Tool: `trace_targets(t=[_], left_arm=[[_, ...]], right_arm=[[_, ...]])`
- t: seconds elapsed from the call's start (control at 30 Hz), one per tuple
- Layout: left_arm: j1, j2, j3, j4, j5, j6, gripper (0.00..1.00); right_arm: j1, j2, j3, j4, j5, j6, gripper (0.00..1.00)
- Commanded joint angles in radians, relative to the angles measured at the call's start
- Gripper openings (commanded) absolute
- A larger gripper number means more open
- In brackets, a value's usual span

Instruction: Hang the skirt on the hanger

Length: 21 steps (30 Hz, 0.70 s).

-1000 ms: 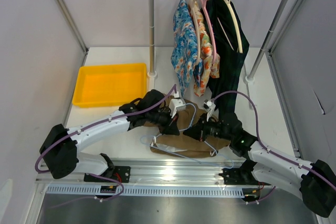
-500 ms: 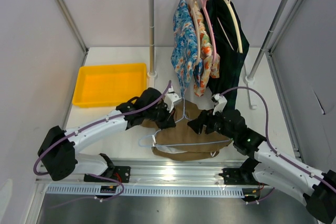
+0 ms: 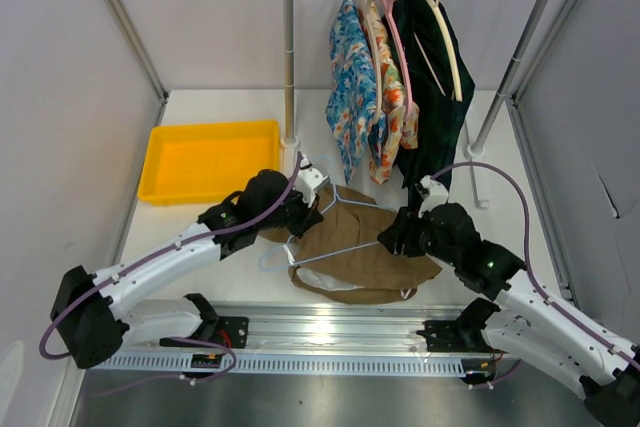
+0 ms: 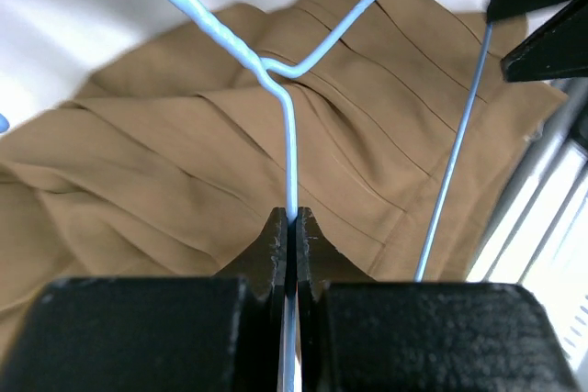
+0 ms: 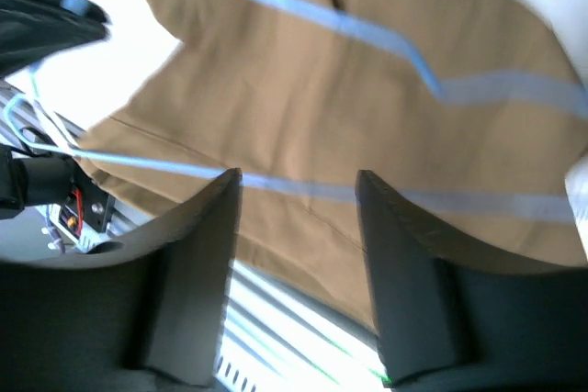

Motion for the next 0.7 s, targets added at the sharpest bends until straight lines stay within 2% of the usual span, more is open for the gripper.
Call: trace_targets(t=[0.0,0.13,0.3,0.37,0.5,0.67], left_arm=[[0.006,-0.070,-0.047,0.104,-0.071,0.068,0.00],[0.006,-0.118,-0.070,0.140,-0.076,0.099,0.00],[0.004,-0.126,-0.080,0.155,-0.080,0.102,0.00],[0.006,-0.130,-0.081,0.161,-0.081,0.101,0.00],[0.004,-0.135,-0.084,0.169,-0.079,0.087,0.00],[0.004,-0.121,-0.085,0.192,-0.065,0.076,0.00]], right_arm=[[0.016,-0.005,0.084,-0.158,0.048,0.040,0.54],[0.064,-0.043,0.146,-0.354,0.116,0.101,0.49],[0.078,-0.065,0.205,-0.446,0.063,0.128,0.40],[0.096,-0.063,0.176,-0.494,0.064,0.156,0.35],[0.118,-0.122,0.107,-0.519,0.027,0.254,0.32],[0.128,-0.160,0.098,-0.666,0.033,0.300,0.25]])
